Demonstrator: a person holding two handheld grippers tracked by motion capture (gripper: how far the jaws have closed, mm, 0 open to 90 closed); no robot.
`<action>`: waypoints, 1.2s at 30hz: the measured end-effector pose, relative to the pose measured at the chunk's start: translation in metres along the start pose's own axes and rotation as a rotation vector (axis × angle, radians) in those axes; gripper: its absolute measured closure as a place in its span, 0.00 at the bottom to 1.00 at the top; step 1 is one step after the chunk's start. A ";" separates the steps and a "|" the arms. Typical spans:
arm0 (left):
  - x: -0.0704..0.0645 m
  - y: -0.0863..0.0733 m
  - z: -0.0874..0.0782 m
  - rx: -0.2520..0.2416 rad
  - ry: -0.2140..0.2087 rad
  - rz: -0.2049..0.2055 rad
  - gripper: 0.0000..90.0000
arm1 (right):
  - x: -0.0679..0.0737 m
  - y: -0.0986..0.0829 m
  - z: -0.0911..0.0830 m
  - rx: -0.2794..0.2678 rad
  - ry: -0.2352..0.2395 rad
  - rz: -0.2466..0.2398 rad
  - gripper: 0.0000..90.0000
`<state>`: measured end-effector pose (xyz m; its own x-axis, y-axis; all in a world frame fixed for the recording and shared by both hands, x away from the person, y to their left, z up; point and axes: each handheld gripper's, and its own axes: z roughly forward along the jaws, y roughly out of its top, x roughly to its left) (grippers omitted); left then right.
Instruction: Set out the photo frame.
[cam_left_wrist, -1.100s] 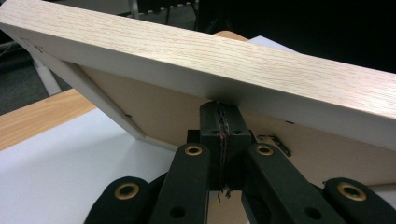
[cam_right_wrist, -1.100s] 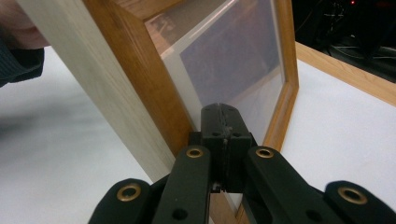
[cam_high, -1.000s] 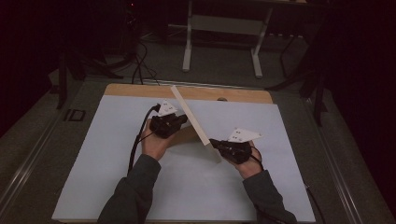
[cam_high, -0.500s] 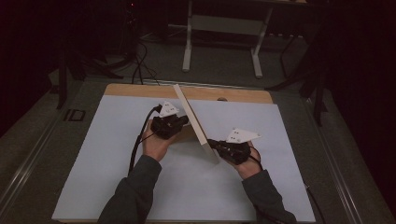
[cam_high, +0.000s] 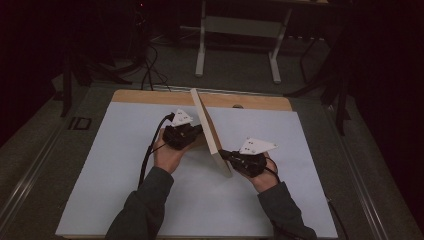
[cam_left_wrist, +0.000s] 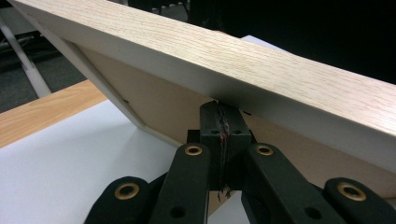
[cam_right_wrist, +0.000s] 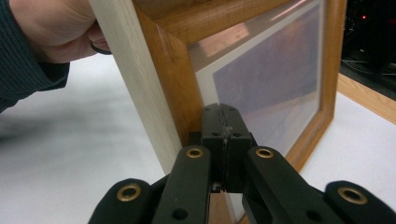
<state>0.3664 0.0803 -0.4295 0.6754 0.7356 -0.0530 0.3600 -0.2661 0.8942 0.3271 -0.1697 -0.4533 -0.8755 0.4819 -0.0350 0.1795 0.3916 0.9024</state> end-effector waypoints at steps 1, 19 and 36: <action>0.000 0.000 0.000 0.000 0.000 0.002 1.00 | 0.001 0.001 0.001 -0.002 0.004 -0.004 1.00; -0.001 -0.001 0.001 -0.001 -0.007 0.010 1.00 | 0.011 0.009 0.007 -0.002 0.036 -0.034 1.00; 0.005 -0.003 0.002 -0.019 -0.065 -0.011 1.00 | 0.016 0.017 0.021 -0.007 0.057 -0.035 1.00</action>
<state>0.3703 0.0836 -0.4335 0.7116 0.6966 -0.0912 0.3563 -0.2459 0.9014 0.3256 -0.1392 -0.4478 -0.9054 0.4225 -0.0419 0.1456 0.4016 0.9042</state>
